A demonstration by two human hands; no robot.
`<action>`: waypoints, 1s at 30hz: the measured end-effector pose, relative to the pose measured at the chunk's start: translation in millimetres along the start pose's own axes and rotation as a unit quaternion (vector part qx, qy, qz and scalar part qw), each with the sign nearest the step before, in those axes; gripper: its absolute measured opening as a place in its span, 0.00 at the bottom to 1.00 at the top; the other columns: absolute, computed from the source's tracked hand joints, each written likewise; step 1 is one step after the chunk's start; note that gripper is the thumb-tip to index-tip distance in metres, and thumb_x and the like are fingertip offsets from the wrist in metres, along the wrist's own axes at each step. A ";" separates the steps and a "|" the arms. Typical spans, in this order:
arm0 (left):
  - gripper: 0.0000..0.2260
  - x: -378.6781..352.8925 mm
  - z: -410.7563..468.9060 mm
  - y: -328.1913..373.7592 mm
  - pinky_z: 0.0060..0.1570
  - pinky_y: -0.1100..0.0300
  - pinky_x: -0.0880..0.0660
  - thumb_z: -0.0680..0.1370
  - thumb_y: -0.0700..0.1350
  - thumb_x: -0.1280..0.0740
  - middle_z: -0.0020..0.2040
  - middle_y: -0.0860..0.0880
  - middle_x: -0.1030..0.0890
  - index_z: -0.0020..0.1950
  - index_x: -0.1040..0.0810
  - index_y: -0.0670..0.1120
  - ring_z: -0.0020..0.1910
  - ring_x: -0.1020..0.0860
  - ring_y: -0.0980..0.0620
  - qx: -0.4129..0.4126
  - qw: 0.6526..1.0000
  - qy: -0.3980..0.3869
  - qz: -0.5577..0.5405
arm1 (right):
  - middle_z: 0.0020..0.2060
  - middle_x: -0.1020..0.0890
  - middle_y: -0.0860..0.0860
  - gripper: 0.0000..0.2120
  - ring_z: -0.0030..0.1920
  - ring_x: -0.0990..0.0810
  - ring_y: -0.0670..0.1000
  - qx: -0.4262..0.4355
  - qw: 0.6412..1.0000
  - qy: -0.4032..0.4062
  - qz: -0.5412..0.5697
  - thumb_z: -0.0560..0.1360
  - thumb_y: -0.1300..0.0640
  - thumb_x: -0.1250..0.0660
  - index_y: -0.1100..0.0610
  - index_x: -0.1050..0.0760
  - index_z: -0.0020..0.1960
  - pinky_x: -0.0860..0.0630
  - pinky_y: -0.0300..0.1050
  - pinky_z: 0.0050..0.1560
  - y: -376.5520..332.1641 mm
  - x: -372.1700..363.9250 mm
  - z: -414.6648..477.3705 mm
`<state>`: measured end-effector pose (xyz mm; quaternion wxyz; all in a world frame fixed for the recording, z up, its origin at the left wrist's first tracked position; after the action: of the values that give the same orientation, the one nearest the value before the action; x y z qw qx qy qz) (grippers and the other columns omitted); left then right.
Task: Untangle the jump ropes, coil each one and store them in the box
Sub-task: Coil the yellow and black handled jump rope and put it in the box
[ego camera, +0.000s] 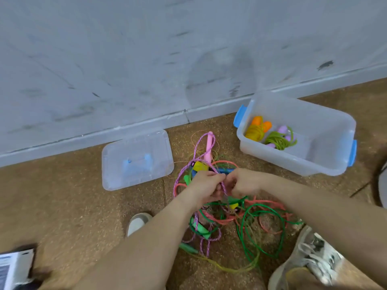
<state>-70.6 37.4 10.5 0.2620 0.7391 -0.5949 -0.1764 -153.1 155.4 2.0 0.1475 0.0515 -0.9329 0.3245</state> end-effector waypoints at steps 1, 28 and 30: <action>0.15 3.5 -10.1 7.7 0.32 0.58 0.30 0.78 0.41 0.35 0.22 0.51 0.33 0.31 0.29 0.46 0.21 0.33 0.53 -0.049 0.998 0.019 0.044 | 0.30 0.25 0.48 0.11 0.30 0.30 0.48 -0.003 1.000 -0.013 -0.015 0.68 0.68 0.34 0.52 0.22 0.36 0.34 0.40 0.32 -10.1 5.4 -8.4; 0.02 172.3 -356.0 189.6 0.23 0.66 0.44 0.77 0.43 0.33 0.37 0.55 0.25 0.48 0.23 0.50 0.28 0.32 0.58 -0.559 0.806 0.122 -0.149 | 0.25 0.30 0.49 0.09 0.28 0.36 0.48 0.232 0.919 0.272 0.165 0.77 0.60 0.33 0.59 0.21 0.38 0.38 0.38 0.29 -241.8 39.5 -232.8; 0.09 169.9 -338.9 177.9 0.27 0.66 0.40 0.71 0.44 0.29 0.34 0.57 0.25 0.51 0.20 0.49 0.30 0.31 0.58 -0.482 0.869 0.107 0.031 | 0.27 0.30 0.51 0.12 0.28 0.35 0.48 0.284 0.858 0.316 0.290 0.78 0.67 0.38 0.60 0.22 0.38 0.38 0.36 0.27 -251.8 46.8 -243.9</action>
<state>22.5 -95.2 396.6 0.6530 0.5170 -0.4265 -0.3527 -90.3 109.3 346.9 0.3121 -0.2868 -0.6762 0.6025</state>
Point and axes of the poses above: each hand's wrist, its own z-axis towards the middle knuckle, its own x-axis out of the back of the hand, y = z × x, the point moved 1 cm from there along z, towards the middle knuckle
